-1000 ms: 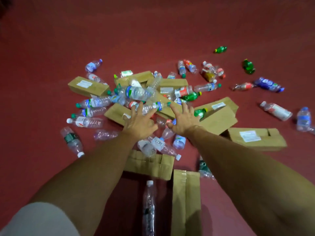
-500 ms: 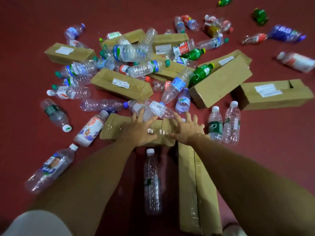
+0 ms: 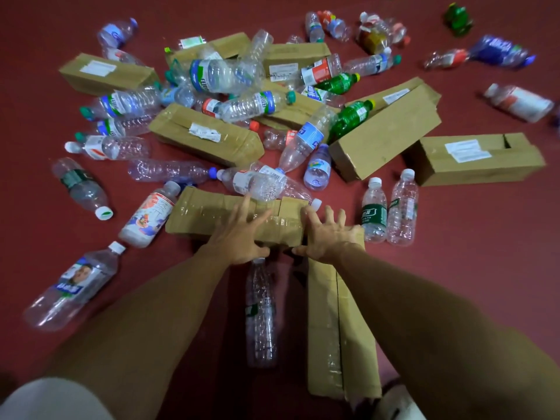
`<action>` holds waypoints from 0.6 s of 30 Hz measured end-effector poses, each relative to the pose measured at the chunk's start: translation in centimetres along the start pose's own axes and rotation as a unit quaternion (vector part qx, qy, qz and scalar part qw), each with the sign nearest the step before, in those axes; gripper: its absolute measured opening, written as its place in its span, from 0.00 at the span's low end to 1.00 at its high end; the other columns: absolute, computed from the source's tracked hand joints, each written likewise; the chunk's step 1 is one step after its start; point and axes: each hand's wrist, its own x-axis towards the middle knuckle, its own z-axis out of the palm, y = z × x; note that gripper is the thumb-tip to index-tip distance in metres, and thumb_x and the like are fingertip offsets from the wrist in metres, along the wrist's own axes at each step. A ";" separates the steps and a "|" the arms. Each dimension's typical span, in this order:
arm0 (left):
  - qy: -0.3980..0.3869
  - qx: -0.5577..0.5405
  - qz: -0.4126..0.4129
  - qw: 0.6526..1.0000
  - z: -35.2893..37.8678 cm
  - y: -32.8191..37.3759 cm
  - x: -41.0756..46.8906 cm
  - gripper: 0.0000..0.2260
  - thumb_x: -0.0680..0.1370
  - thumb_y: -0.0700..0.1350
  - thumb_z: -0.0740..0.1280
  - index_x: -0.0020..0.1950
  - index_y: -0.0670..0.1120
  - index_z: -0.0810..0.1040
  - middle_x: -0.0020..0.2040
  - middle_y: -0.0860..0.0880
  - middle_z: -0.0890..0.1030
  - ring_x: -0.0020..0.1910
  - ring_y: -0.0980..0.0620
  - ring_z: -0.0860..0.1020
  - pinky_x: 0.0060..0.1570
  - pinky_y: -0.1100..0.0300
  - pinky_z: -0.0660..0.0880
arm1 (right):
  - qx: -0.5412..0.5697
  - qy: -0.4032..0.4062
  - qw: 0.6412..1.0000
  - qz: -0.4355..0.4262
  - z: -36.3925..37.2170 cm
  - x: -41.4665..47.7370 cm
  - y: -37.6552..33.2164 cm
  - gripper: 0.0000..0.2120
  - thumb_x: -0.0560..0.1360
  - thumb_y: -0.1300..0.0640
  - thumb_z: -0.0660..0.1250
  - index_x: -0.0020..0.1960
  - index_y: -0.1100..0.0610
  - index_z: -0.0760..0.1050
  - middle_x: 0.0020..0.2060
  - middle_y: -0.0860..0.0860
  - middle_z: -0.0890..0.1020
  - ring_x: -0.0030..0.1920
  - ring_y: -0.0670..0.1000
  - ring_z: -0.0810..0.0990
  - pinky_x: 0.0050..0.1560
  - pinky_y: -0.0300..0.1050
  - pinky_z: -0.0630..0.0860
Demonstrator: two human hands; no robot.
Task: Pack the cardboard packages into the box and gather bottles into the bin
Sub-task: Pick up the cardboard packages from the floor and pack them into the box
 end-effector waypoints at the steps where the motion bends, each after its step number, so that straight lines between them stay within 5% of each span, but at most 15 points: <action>1: -0.017 0.001 -0.014 1.000 0.0 -0.5 -0.1 0.45 0.72 0.63 0.70 0.80 0.64 0.44 0.78 0.46 0.29 0.80 0.40 0.41 0.73 0.33 0.53 | 0.005 -0.001 1.000 -0.010 0.0 0.2 -0.4 0.52 0.69 0.30 0.69 0.80 0.42 0.42 0.80 0.55 0.48 0.78 0.65 0.45 0.69 0.76 0.55; 7: -0.045 0.033 -0.068 0.996 -0.5 -3.2 -0.6 0.47 0.70 0.66 0.69 0.80 0.63 0.42 0.80 0.42 0.35 0.79 0.38 0.42 0.74 0.35 0.48 | -0.009 -0.016 0.999 -0.050 -0.4 1.6 -2.0 0.53 0.70 0.32 0.70 0.80 0.42 0.39 0.80 0.53 0.38 0.79 0.64 0.39 0.70 0.77 0.52; 18: -0.072 0.021 -0.090 0.993 -0.8 -5.3 -0.6 0.47 0.72 0.65 0.69 0.79 0.65 0.38 0.80 0.42 0.35 0.79 0.40 0.38 0.74 0.38 0.44 | 0.007 -0.048 0.994 -0.096 0.4 4.6 -3.9 0.57 0.67 0.38 0.76 0.81 0.44 0.40 0.80 0.52 0.36 0.78 0.62 0.34 0.72 0.71 0.52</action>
